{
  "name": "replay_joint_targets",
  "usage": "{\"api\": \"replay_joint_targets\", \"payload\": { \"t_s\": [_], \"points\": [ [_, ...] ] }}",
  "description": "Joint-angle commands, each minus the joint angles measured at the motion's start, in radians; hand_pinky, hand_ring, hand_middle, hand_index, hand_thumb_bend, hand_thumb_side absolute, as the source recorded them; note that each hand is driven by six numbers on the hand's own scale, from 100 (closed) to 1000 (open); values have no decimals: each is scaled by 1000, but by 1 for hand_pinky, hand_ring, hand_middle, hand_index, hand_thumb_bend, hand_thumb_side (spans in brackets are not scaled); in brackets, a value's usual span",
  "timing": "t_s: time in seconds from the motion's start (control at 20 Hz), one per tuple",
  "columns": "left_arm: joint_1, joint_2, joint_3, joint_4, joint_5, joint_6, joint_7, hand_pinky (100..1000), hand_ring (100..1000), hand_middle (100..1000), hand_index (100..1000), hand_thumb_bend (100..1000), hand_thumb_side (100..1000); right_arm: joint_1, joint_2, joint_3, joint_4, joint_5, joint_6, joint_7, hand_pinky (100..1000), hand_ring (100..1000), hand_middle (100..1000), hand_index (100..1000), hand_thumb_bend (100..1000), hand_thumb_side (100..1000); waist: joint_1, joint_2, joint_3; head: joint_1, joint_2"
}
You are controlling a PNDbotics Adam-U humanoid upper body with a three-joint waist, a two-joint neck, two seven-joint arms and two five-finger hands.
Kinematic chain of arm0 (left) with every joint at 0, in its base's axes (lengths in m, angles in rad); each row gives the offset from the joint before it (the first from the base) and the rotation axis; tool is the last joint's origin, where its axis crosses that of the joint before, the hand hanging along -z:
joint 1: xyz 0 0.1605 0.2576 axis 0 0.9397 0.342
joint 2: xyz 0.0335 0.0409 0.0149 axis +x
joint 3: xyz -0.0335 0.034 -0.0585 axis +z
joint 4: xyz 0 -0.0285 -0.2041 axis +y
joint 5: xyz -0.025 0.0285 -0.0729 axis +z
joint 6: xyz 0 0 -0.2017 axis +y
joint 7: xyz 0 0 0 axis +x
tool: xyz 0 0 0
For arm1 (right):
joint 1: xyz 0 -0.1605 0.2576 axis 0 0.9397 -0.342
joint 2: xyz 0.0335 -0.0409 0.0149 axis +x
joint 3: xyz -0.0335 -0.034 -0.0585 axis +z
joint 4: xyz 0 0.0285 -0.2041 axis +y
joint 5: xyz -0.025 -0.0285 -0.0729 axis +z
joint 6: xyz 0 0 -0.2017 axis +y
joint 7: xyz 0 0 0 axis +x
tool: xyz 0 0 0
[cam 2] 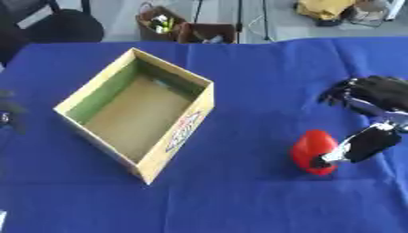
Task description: Pick up objects on the table and place them in the box.
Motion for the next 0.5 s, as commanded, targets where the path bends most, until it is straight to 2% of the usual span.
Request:
{"api": "replay_joint_targets", "payload": {
  "t_s": [0.05,0.5],
  "points": [
    [-6,15,7,-18,1,2,0,291,495,570,751,100,929,-1,7,-1,4,52,1,-3,599,637,659,856,832,769,-5,-16,-2,-2,-11],
    [-9,14,7,-18,2,2,-1,291,495,570,751,100,928,41,67,1,25,131,3,9,566,590,605,839,764,748,-6,-11,-1,-6,-13]
  ]
}}
